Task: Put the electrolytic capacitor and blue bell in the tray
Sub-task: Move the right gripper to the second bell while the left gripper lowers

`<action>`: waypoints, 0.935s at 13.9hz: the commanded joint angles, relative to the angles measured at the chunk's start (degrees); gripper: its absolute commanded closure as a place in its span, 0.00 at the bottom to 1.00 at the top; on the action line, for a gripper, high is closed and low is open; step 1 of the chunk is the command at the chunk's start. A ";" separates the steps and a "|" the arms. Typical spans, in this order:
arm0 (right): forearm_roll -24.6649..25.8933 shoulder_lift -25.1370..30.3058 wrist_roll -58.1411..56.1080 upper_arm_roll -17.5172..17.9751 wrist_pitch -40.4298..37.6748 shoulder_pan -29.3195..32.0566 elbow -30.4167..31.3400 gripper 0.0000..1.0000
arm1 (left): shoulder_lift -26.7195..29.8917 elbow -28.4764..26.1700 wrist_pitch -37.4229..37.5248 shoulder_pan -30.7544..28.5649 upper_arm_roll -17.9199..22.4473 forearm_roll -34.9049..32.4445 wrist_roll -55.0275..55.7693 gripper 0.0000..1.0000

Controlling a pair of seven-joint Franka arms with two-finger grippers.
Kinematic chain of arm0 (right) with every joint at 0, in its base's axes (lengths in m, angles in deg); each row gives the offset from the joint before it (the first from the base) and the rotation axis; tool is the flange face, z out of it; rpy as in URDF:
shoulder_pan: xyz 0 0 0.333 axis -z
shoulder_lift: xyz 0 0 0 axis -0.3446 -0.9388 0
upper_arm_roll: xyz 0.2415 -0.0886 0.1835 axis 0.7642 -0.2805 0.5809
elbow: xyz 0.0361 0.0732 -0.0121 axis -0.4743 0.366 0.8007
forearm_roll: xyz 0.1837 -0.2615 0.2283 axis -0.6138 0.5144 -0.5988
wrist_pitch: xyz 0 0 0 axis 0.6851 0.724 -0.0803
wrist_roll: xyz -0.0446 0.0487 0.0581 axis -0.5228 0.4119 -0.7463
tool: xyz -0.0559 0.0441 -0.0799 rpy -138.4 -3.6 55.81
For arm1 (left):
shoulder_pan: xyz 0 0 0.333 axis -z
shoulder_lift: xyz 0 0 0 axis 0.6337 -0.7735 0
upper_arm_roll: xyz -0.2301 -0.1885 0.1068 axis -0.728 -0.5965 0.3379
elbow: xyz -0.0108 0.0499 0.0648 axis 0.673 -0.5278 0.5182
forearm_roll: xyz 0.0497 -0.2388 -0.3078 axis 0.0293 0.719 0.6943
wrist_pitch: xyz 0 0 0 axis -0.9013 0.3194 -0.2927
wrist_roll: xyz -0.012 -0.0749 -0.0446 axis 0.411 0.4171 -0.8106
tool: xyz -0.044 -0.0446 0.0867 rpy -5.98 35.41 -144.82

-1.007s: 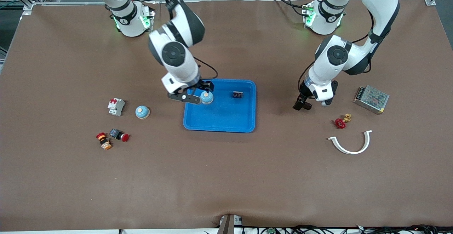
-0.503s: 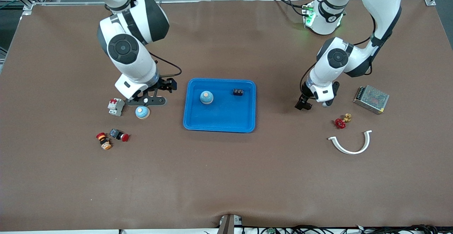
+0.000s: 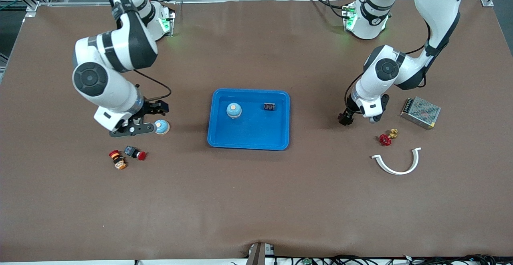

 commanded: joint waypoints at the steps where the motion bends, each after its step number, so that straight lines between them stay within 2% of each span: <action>1: 0.72 0.74 -2.11 1.13 5.95 1.94 5.92 0.00 | -0.24 0.43 0.11 -0.43 -0.10 -1.47 0.69 0.00; 5: 0.63 0.65 -2.30 1.13 17.21 2.48 14.19 0.00 | -1.90 1.57 0.11 -0.43 1.04 -3.31 0.69 0.00; 12: 0.63 -3.30 -3.96 1.13 26.89 3.97 18.68 0.00 | -4.72 5.61 0.19 0.28 2.36 -8.58 6.38 0.00; 13: 0.63 -4.35 -4.05 1.13 27.94 4.06 18.77 0.00 | -5.24 5.96 0.28 0.54 2.36 -10.16 8.49 0.04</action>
